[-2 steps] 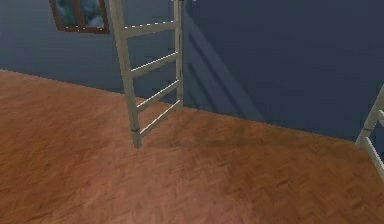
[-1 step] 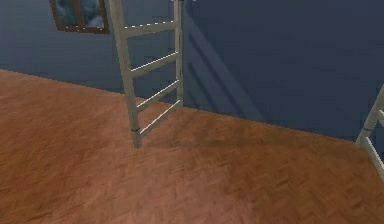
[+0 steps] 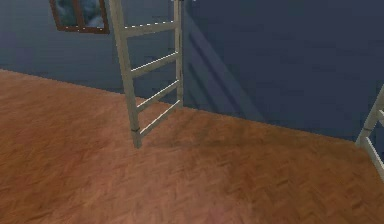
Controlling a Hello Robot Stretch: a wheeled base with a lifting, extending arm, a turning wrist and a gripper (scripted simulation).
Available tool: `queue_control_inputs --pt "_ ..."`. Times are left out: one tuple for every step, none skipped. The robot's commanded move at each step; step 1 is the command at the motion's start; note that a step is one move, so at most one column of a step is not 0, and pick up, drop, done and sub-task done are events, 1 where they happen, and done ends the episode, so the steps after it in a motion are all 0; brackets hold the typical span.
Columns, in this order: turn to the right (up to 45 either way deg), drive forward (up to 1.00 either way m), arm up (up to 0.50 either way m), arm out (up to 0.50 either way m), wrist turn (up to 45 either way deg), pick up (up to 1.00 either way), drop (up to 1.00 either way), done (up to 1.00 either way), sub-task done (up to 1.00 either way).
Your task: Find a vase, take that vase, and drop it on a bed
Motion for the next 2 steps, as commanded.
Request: queue_control_inputs --pt "0.0 0.00 0.00 0.00 45.0 0.00 0.00 0.00 0.00" --pt "0.0 0.00 0.00 0.00 45.0 0.00 0.00 0.00 0.00"
